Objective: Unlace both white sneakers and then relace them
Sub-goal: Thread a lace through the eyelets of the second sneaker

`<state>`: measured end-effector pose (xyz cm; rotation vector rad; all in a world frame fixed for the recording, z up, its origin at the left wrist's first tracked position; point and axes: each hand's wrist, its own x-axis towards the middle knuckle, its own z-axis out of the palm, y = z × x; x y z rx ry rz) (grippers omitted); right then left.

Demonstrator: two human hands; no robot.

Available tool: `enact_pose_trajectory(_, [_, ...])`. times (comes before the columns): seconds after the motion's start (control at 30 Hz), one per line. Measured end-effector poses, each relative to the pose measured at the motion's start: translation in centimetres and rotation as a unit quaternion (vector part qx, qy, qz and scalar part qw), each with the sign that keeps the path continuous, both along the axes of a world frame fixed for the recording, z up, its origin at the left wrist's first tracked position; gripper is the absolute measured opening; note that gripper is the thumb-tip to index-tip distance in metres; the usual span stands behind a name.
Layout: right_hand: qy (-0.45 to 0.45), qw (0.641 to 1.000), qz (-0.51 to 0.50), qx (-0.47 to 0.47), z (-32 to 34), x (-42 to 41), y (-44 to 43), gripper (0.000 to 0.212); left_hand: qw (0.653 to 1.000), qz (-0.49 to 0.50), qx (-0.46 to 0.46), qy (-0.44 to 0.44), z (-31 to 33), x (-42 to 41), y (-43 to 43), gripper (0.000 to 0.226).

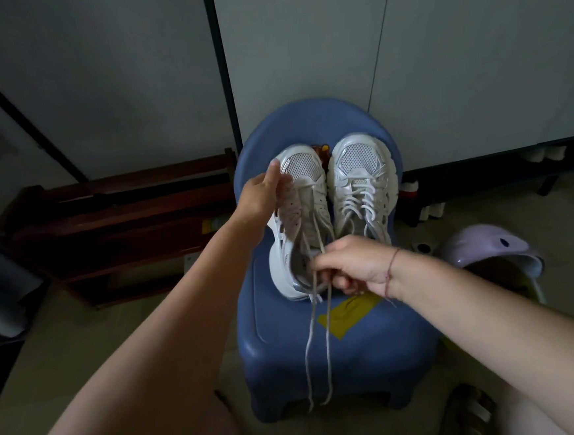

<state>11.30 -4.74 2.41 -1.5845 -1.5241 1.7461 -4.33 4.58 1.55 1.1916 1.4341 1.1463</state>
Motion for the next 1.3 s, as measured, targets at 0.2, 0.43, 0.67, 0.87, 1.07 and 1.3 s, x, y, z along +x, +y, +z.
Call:
enact_pose_trajectory(0.2, [0.204, 0.975, -0.056, -0.072, 2.0, 2.0, -0.6, 0.013, 0.978, -0.021, -0.208, -0.006, 0.7, 0.6, -4.4, 0.043])
enact_pose_trajectory(0.43, [0.288, 0.943, -0.061, -0.153, 2.1, 1.4, -2.7, 0.013, 0.907, -0.199, -0.297, -0.223, 0.2, 2.9, -7.6, 0.028])
enact_pose_trajectory(0.67, [0.307, 0.936, -0.066, -0.159, 2.7, 2.7, -2.8, 0.015, 0.887, -0.168, -0.276, -0.330, 0.7, 4.0, -7.4, 0.025])
enact_pose_trajectory(0.87, [0.320, 0.934, -0.046, -0.155, 2.2, 3.7, -2.2, 0.040, 0.878, -0.126, -0.218, -0.407, 1.7, 4.1, -7.3, 0.026])
enact_pose_trajectory(1.07, [0.347, 0.918, -0.075, -0.180, 2.1, 4.0, -2.2, 0.031, 0.905, -0.110, -0.199, -0.360, 2.0, 4.1, -7.4, 0.025])
enact_pose_trajectory(1.3, [0.225, 0.963, -0.109, -0.098, 1.7, 4.5, -1.4, 0.019, 0.957, -0.044, -0.183, -0.219, 3.5, 0.4, -6.2, 0.025])
